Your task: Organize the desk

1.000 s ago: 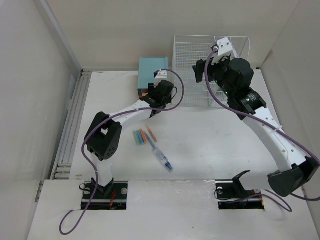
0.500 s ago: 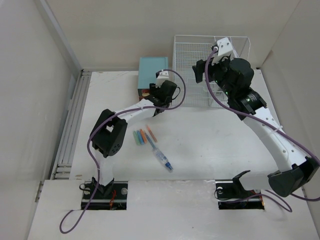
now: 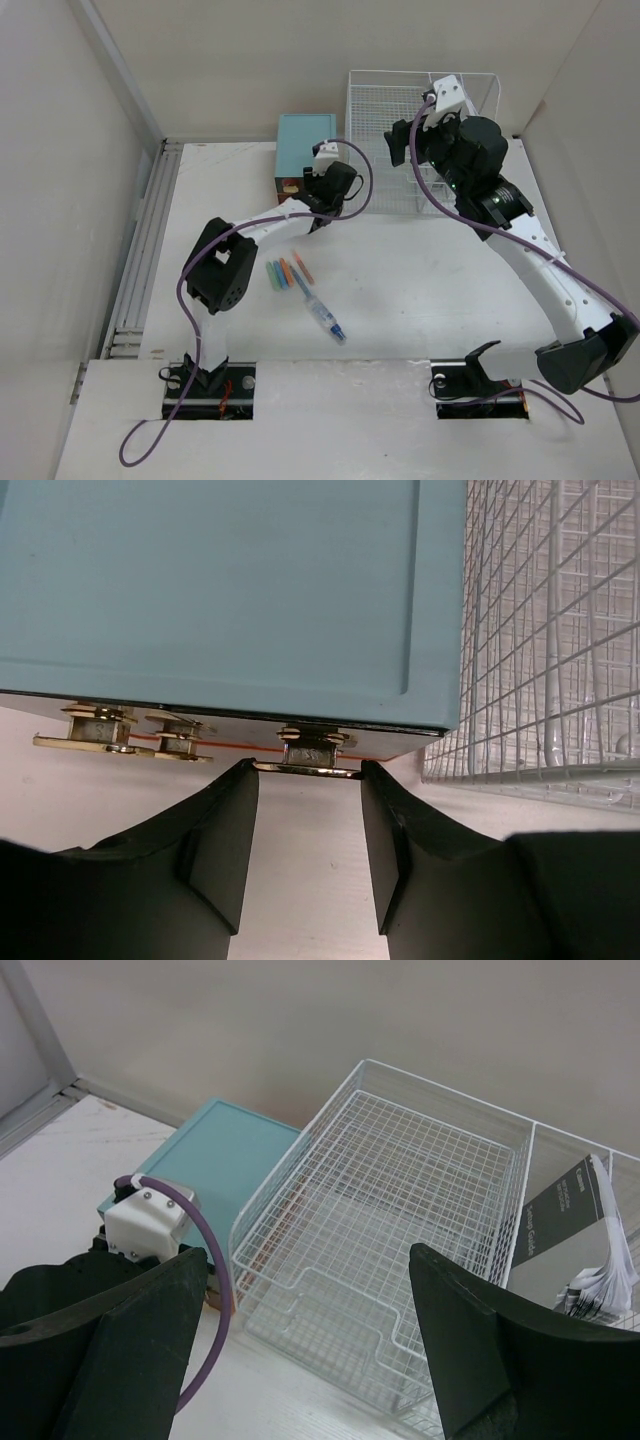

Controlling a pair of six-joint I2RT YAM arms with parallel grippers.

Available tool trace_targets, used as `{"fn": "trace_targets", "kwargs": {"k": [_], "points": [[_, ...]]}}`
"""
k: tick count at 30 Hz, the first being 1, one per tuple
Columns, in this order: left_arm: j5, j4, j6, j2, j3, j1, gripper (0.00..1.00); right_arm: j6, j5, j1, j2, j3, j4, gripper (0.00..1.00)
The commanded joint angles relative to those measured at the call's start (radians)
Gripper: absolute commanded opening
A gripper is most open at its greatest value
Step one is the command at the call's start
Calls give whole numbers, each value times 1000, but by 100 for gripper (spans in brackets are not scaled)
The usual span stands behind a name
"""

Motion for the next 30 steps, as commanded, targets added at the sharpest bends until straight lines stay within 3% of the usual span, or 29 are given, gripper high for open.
{"fn": "trace_targets", "kwargs": {"k": [1, 16, 30], "points": [[-65, 4, -16, 2, 23, 2, 36, 19, -12, -3, -34, -12, 40, 86], [-83, 76, -157, -199, -265, -69, 33, 28, -30, -3, -25, -12, 40, 86], [-125, 18, -274, -373, -446, -207, 34, 37, -49, -3, -25, -12, 40, 86]]}}
